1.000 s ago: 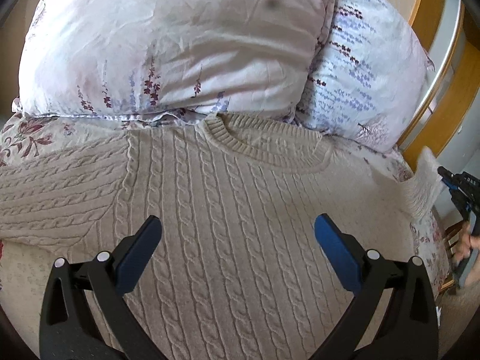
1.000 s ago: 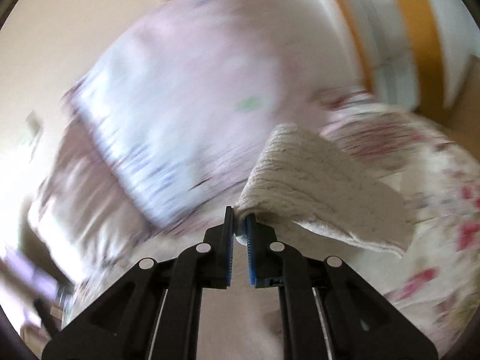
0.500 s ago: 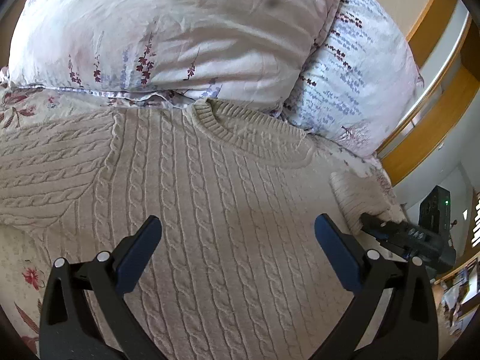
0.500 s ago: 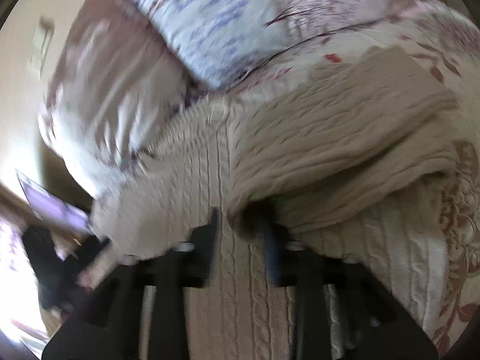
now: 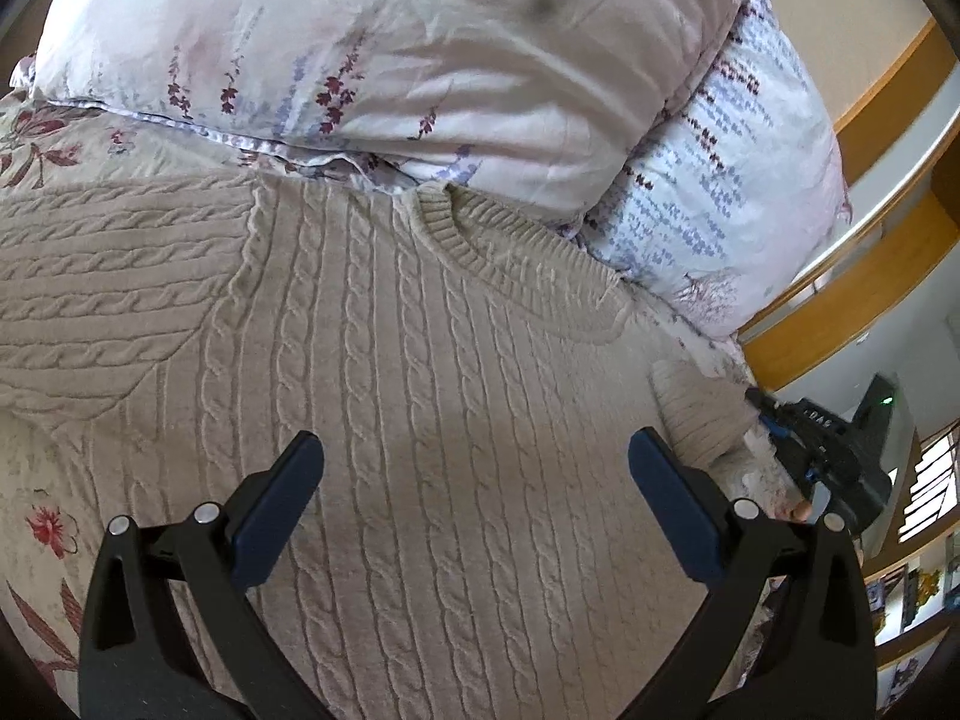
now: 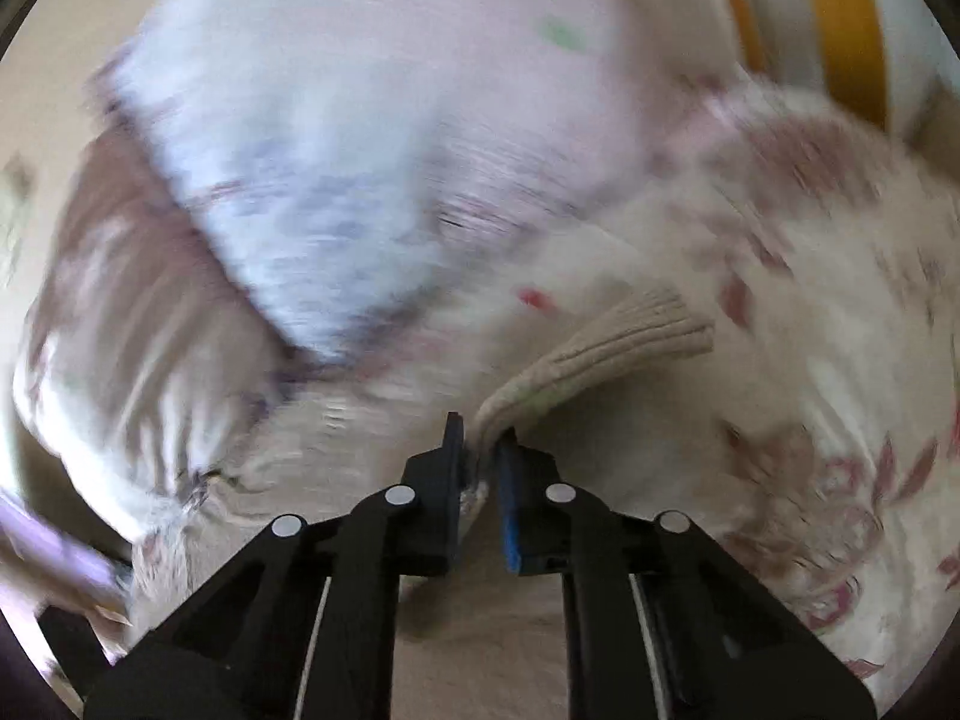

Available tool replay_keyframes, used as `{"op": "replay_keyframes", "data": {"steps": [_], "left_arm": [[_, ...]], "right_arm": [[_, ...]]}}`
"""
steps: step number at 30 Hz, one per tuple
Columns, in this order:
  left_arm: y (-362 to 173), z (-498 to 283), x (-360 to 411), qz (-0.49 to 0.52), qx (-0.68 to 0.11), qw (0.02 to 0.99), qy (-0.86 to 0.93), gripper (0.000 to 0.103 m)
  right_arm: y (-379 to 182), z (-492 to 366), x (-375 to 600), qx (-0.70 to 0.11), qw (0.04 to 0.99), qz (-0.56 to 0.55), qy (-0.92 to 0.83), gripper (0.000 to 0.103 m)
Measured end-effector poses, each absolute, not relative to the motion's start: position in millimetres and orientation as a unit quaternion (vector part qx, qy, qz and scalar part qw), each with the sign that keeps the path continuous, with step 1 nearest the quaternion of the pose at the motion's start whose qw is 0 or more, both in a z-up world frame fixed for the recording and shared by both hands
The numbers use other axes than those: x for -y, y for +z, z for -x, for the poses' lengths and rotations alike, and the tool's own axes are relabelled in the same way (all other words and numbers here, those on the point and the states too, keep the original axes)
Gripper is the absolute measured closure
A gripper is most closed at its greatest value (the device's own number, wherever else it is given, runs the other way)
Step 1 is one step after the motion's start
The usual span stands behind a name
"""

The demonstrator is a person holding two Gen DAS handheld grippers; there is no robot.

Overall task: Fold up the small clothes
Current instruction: 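Carry the held sleeve with the right gripper across the sweater body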

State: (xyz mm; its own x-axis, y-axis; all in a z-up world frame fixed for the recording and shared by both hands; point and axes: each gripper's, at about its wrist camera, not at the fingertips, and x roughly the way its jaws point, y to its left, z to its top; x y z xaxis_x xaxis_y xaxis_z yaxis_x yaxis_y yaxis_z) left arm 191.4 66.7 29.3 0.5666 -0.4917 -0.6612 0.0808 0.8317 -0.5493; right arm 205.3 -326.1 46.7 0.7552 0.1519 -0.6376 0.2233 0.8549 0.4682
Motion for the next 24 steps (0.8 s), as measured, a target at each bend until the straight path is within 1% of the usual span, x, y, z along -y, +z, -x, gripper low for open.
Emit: {"op": "replay_keyframes", "data": {"steps": [3,4,5,6,7,9,10,13,14,18,20,21,23,24], "left_arm": [[30.0,-191.4,-70.7,0.264,-0.428,0.844,-0.187,0.002],[29.5,-191.5,-70.8,0.273,-0.427,0.840,-0.193,0.002],[28.8,-192.2,-70.6,0.280,-0.427,0.837,-0.197,0.002],[27.2,-193.1,-69.8,0.288,-0.430,0.832,-0.200,0.002],[25.4,-194.2,-67.6,0.292,-0.436,0.827,-0.202,0.003],[21.2,-195.5,-63.5,0.297,-0.444,0.820,-0.205,0.007],[18.1,-196.8,-60.4,0.300,-0.451,0.814,-0.208,0.009],[8.7,-201.9,-52.7,0.310,-0.473,0.797,-0.210,0.018],[5.2,-204.1,-50.6,0.317,-0.481,0.790,-0.209,0.022],[2.7,-210.0,-43.3,0.326,-0.490,0.784,-0.196,0.028],[2.1,-213.6,-40.0,0.331,-0.493,0.779,-0.199,0.041],[0.2,-216.4,-37.3,0.338,-0.498,0.773,-0.199,0.044],[-3.6,-219.6,-33.1,0.340,-0.507,0.767,-0.194,0.054],[-4.7,-221.6,-30.5,0.338,-0.511,0.767,-0.193,0.056]], "right_arm": [[68.0,-206.8,272.1,-0.330,0.920,-0.206,0.053,0.092],[69.5,-208.4,242.4,-0.343,0.917,-0.175,0.106,0.090],[65.2,-210.7,216.4,-0.366,0.906,-0.149,0.149,0.087],[55.0,-212.9,191.8,-0.400,0.888,-0.128,0.190,0.075],[46.0,-213.9,177.2,-0.425,0.872,-0.117,0.213,0.066],[25.4,-209.8,159.9,-0.468,0.844,-0.112,0.236,0.065],[21.0,-207.9,161.6,-0.475,0.839,-0.120,0.237,0.063],[13.1,-200.3,194.0,-0.483,0.828,-0.185,0.217,0.054],[12.7,-197.3,210.9,-0.481,0.826,-0.213,0.203,0.054],[6.8,-181.6,290.2,-0.459,0.813,-0.339,0.119,0.054],[2.2,-175.5,324.8,-0.442,0.805,-0.388,0.081,0.054],[-0.4,-173.9,340.6,-0.433,0.801,-0.410,0.060,0.054],[-8.3,-170.6,368.9,-0.414,0.790,-0.451,0.029,0.054],[-12.4,-169.5,383.7,-0.403,0.784,-0.472,0.015,0.054]]}}
